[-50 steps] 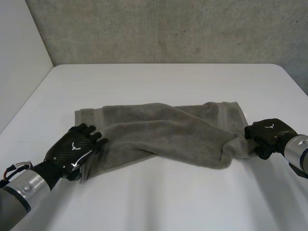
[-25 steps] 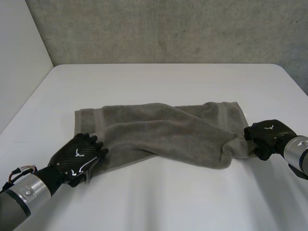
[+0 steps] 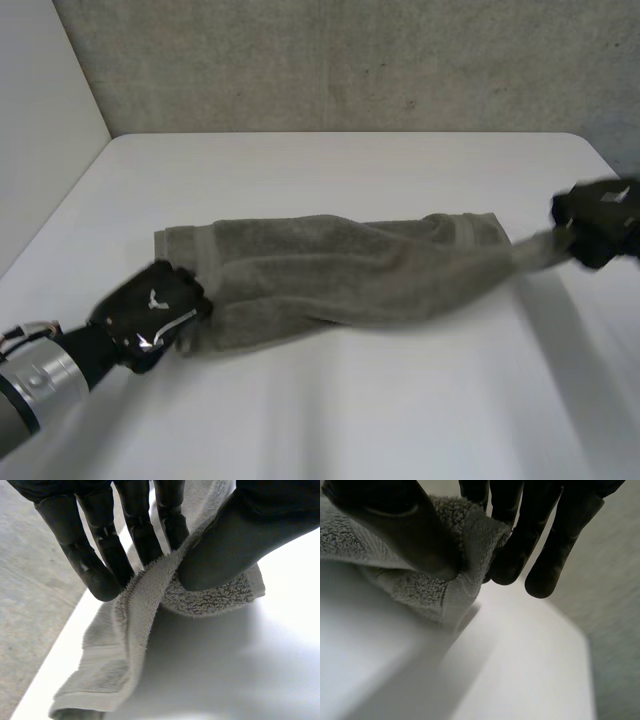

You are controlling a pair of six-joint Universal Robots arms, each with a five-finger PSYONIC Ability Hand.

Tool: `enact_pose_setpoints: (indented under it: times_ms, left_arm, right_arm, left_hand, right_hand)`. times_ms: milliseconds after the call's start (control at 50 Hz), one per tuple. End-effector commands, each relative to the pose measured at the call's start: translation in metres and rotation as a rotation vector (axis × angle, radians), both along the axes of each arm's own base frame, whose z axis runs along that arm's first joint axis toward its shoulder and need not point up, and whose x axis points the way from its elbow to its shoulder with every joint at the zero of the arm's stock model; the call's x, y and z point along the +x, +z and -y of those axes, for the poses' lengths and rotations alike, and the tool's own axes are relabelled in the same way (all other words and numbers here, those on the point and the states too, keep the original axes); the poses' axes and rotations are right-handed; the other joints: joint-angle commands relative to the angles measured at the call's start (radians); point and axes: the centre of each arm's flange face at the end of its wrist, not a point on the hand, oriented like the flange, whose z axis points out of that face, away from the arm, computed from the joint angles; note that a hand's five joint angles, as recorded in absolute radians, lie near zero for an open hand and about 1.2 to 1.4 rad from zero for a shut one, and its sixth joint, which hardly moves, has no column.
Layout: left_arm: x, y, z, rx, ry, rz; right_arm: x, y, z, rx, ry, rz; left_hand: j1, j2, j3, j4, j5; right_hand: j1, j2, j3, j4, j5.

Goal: Fold the towel.

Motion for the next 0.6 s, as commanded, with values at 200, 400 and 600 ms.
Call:
enact_pose_setpoints:
  times_ms: [200,400,600]
  left_arm:
    - [0.009,0.115,0.02,0.04,0.172,-0.467]
    - [0.024,0.109,0.055,0.019,0.41,-0.579]
    - [0.007,0.042,0.112,0.256,0.578,-0.514]
  right_arm:
    - [-0.004,0.101,-0.021,-0.122,0.04,0.101]
    - [0.023,0.055,-0.014,0.036,0.127,0.004]
    - [0.045,-0.009,0.024,0.147,0.097,-0.301]
  left_hand:
    - [-0.077,-0.089,-0.146,-0.126,-0.271]
    - [-0.077,-0.089,-0.146,-0.126,-0.271]
    - [-0.077,-0.089,-0.146,-0.126,-0.271]
  right_hand:
    - [0.059,0.073,0.054,0.05,0.061]
    - [0.059,0.073,0.054,0.05,0.061]
    - [0.059,0.073,0.054,0.05,0.061]
